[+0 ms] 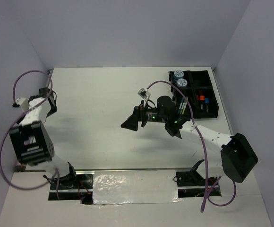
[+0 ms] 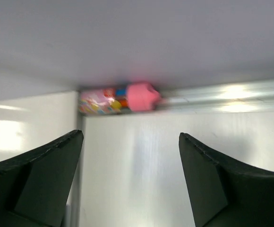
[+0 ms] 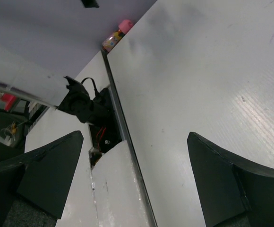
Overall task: Sort the stationery into containers
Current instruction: Move the stationery to the corner of the board.
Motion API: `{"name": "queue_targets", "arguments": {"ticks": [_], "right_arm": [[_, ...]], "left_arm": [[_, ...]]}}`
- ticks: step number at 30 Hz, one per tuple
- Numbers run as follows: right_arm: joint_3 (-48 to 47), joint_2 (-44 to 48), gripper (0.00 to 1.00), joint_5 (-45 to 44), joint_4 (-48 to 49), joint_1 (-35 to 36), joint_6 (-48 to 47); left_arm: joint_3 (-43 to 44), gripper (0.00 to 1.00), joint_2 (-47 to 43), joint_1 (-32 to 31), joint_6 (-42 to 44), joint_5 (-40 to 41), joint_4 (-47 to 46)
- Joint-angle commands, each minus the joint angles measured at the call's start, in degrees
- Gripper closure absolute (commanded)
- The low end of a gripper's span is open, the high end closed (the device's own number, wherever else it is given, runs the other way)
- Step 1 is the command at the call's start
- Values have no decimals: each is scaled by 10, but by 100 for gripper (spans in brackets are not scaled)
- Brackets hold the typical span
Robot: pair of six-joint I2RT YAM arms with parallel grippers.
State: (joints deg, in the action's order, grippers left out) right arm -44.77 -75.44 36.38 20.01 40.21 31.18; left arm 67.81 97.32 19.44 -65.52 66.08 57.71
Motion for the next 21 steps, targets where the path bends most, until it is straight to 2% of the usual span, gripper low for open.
{"name": "queue_targets", "arguments": {"ticks": [1, 2, 5, 9, 10, 11, 12, 14, 16, 19, 21], "right_arm": [[-4, 21, 0, -28, -11, -8, -22], [-7, 21, 0, -30, -17, -9, -24], [-7, 20, 0, -16, -10, -12, -18], [-7, 24, 0, -1, 1, -13, -5], [-7, 26, 0, 0, 0, -13, -5], [-5, 28, 0, 2, -1, -12, -6], [-1, 35, 0, 1, -1, -12, -6], [4, 42, 0, 1, -2, -13, -9], [6, 49, 0, 0, -10, -12, -11], [5, 60, 0, -2, -16, -13, -16], [9, 69, 0, -6, -15, -12, -18]], "left_arm": [[-69, 3, -136, -3, 92, -137, -148], [-86, 2, -162, 0, 89, -164, -152], [-138, 1, -230, 17, 15, -176, -116], [-204, 1, -279, 82, -3, -231, -124], [-224, 1, -307, 115, 11, -249, -144], [-271, 1, -324, 133, 48, -271, -206], [-291, 1, -338, 177, 64, -315, -234], [-351, 1, -382, 224, 123, -378, -297], [-380, 8, -411, 280, 162, -467, -379], [-392, 15, -426, 299, 190, -479, -407], [-386, 15, -429, 299, 197, -472, -404]]}}
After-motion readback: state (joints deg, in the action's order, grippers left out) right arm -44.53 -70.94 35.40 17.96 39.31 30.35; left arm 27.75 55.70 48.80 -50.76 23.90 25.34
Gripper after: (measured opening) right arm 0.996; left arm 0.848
